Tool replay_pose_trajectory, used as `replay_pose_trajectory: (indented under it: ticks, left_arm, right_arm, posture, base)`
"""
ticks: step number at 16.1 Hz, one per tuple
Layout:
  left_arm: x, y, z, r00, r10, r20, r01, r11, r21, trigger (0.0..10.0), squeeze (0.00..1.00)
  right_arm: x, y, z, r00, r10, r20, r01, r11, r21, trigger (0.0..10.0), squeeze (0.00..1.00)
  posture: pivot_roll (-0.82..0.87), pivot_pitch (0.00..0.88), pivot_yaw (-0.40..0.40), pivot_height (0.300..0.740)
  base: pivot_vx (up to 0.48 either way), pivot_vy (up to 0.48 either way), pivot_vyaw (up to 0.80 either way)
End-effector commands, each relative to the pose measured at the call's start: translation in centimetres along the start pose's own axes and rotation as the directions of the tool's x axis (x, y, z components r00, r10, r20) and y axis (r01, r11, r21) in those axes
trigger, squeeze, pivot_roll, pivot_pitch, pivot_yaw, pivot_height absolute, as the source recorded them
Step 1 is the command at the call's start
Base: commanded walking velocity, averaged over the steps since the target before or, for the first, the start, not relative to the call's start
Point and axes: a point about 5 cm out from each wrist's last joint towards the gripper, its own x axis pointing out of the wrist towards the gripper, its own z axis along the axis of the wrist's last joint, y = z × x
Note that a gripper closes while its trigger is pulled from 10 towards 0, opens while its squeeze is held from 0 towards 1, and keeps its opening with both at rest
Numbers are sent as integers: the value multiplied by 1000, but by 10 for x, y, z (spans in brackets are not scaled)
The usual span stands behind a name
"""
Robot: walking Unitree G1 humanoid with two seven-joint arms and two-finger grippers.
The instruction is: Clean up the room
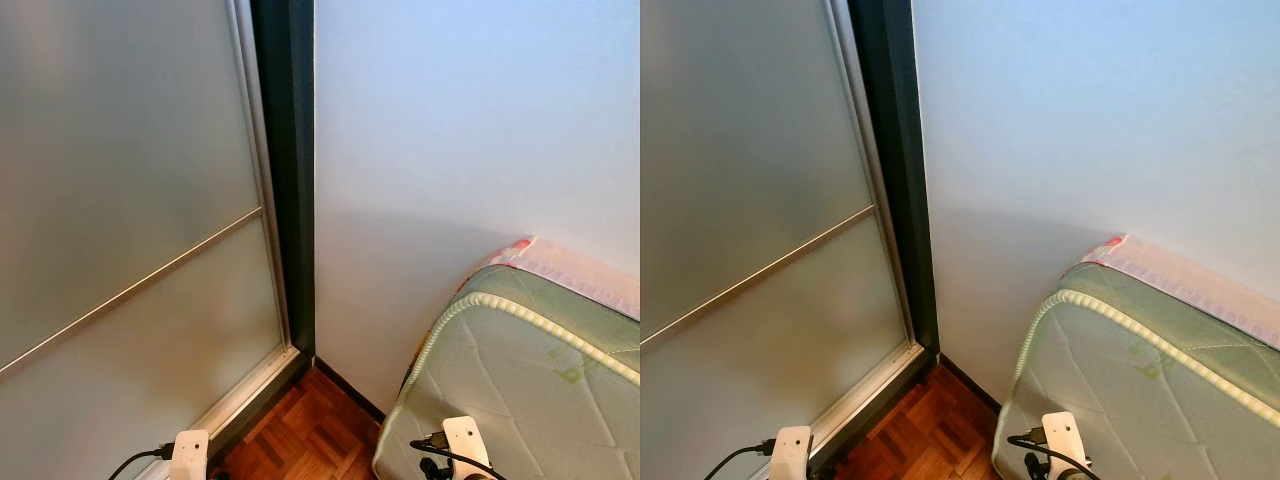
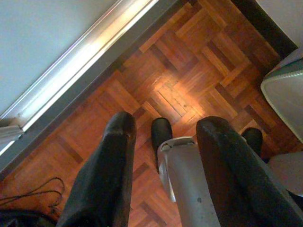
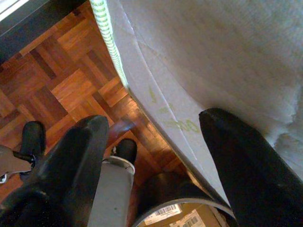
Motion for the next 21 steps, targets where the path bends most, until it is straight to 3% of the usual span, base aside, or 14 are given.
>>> replay_pose_trajectory:
  ticks: [1, 15, 17, 21]
  left_arm:
    - [2, 37, 49, 999, 36, -5, -35, 987, 156, 10000, 0]
    - [2, 37, 49, 999, 36, -5, -35, 987, 156, 10000, 0]
    - [1, 38, 48, 999, 40, -12, -38, 986, 165, 10000, 0]
    - [1, 38, 48, 999, 42, -12, -40, 985, 169, 10000, 0]
  right_arm:
    - [7, -5, 56, 996, -50, 80, 29, 970, 243, 10000, 0]
    - [7, -5, 56, 996, -50, 80, 29, 970, 243, 10000, 0]
    - [5, -7, 38, 999, -35, 41, 23, 965, 263, 10000, 0]
    - [5, -8, 38, 999, -32, 37, 22, 965, 261, 10000, 0]
  posture:
    - [-28, 0, 9, 740]
    - [-28, 0, 9, 740]
    - [-11, 0, 11, 740]
    - [-11, 0, 12, 740]
  base:
    - [0, 0, 0]
    - [0, 0, 0]
    - [0, 0, 0]
    - [0, 0, 0]
